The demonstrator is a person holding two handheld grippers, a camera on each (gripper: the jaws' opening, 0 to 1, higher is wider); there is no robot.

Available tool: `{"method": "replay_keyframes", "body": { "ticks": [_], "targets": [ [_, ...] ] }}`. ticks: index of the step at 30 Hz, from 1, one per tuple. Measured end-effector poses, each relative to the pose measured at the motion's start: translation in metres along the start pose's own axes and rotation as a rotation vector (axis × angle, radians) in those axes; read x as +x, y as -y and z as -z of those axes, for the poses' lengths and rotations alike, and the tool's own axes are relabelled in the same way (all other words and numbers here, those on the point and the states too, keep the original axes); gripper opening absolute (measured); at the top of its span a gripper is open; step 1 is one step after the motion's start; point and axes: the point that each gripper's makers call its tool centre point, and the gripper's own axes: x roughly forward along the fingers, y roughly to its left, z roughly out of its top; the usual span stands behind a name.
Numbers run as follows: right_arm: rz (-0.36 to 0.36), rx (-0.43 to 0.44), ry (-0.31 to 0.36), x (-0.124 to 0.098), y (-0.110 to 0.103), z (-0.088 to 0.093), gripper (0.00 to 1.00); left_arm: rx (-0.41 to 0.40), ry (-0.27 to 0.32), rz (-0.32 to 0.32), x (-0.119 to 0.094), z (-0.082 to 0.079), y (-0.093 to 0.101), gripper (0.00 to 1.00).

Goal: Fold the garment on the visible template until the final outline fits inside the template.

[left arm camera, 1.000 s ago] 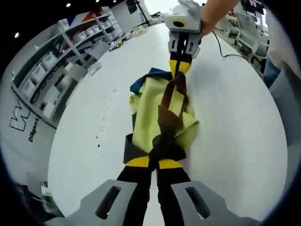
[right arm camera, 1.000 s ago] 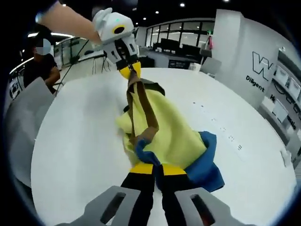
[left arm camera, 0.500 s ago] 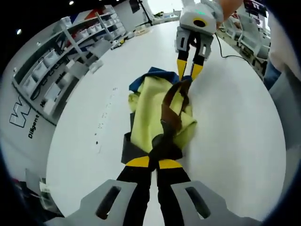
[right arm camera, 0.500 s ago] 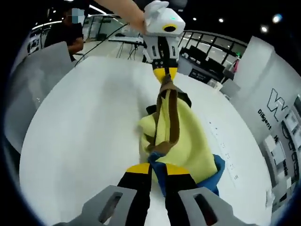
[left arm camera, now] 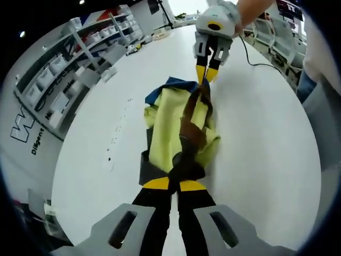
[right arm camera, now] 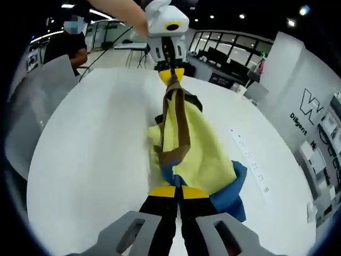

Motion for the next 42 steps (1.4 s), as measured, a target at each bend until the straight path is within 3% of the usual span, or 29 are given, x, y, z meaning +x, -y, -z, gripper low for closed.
{"method": "replay_keyframes", "body": {
  "ticks": [9,15,24,31,39,42],
  "targets": [
    [-0.024,0.109,0.098,-0.043,0.012,-0.025,0.0,-0.054,0.034,0.014,-0.021,-0.01,0.013,0.05],
    [-0.075,0.127,0.119,-0.064,0.0,-0.03,0.0,-0.081,0.055,0.04,-0.036,-0.023,0.028,0.05],
    [-0.212,0.166,0.127,-0.094,-0.047,-0.033,0.0,-0.114,0.059,0.148,-0.05,-0.031,0.079,0.05],
    [-0.318,0.205,0.132,-0.114,-0.089,-0.03,0.0,-0.146,0.058,0.259,-0.06,-0.033,0.133,0.05],
    [-0.497,0.262,0.132,-0.143,-0.141,-0.032,0.0,-0.207,0.075,0.464,-0.084,-0.041,0.199,0.05],
    [-0.609,0.293,0.14,-0.159,-0.164,-0.035,0.0,-0.242,0.087,0.536,-0.096,-0.046,0.216,0.04]
  ]
}}
